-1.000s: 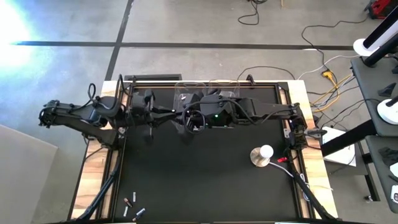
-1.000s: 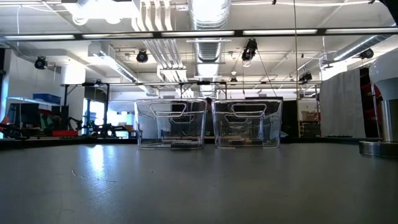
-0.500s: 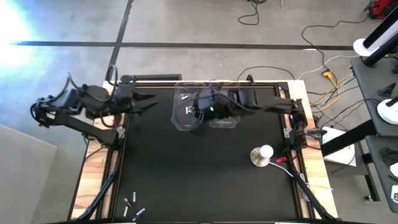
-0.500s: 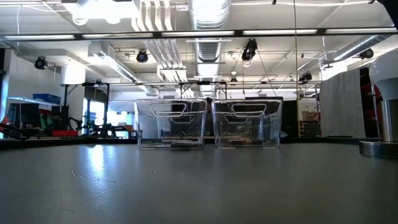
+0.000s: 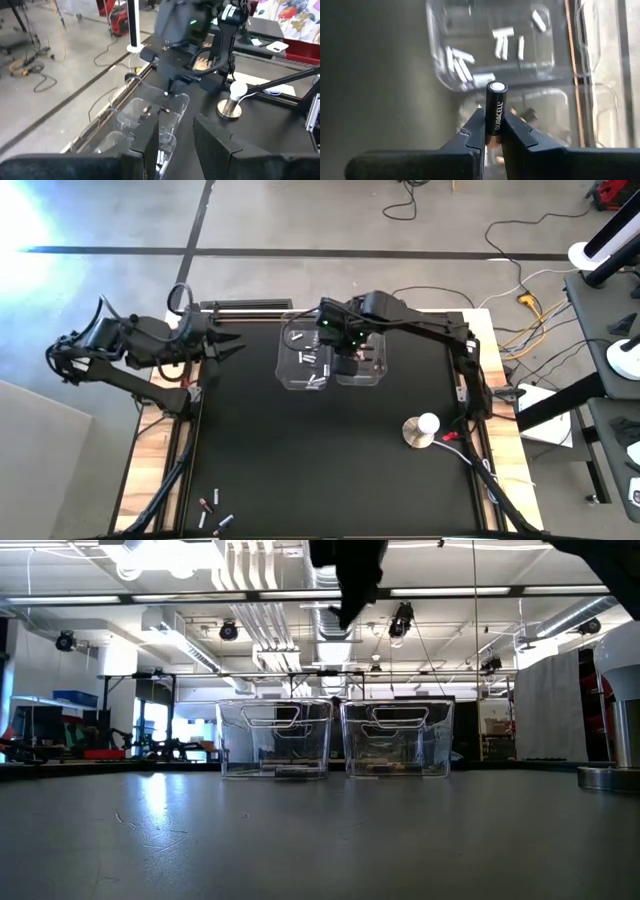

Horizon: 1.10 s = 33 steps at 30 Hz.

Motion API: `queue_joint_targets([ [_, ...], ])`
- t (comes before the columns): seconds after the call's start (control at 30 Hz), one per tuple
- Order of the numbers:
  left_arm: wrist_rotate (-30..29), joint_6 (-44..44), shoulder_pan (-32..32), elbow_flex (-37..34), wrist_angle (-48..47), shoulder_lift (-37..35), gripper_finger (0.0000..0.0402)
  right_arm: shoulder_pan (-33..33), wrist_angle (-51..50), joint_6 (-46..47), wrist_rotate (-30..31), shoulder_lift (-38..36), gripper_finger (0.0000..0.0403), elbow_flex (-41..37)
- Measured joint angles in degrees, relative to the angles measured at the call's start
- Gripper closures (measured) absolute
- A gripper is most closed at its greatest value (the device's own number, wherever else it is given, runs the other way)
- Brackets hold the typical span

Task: Sort batteries
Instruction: Put the black battery into the right transparent bin

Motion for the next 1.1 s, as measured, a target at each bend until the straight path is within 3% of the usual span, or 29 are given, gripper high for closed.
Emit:
queue_joint_targets([
  [0.33,0.1,-10.8,-0.5,-0.4,-4.1,1.2,0.0303,-9.6,-2.2,-8.6,-0.1,2.1,0.0374,-12.4],
  [0.7,0.1,-14.2,-2.5,-0.4,-4.6,1.6,0.0306,-14.9,6.7,-13.5,-0.3,2.5,0.0372,-27.8],
  [1.1,0.1,-14.3,-2.7,-1.9,-4.6,3.6,0.0306,-15.8,14.7,-17.1,-0.2,2.5,0.0374,-31.7],
])
